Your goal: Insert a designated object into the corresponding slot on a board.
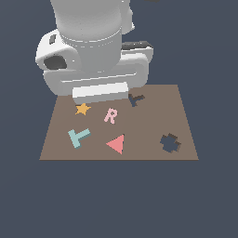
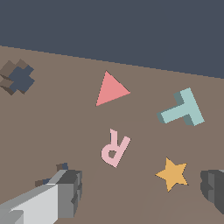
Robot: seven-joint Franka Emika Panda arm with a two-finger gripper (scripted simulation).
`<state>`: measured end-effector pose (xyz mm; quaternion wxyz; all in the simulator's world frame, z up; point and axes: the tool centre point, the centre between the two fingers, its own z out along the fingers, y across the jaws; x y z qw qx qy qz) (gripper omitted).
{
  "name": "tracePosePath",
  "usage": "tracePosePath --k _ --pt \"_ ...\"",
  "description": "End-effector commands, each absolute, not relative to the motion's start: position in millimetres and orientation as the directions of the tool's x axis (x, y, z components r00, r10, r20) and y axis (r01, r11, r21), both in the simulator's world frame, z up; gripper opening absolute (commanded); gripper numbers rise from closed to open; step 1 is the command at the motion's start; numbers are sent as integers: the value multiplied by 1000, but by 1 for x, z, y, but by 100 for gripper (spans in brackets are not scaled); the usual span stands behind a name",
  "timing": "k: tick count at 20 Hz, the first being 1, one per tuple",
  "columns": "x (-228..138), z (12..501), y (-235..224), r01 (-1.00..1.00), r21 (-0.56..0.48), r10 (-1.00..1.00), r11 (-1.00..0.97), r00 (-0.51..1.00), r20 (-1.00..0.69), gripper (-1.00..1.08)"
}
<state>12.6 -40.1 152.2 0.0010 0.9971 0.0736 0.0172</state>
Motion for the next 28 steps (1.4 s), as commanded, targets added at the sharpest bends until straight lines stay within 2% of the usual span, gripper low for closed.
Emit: tracePosePath --k 1,15,28 --pt "18 140 -51 190 4 190 -982 981 30 100" --pt "59 71 -109 436 1 436 -900 900 7 100" --pt "78 48 -124 512 0 512 -859 859 0 100"
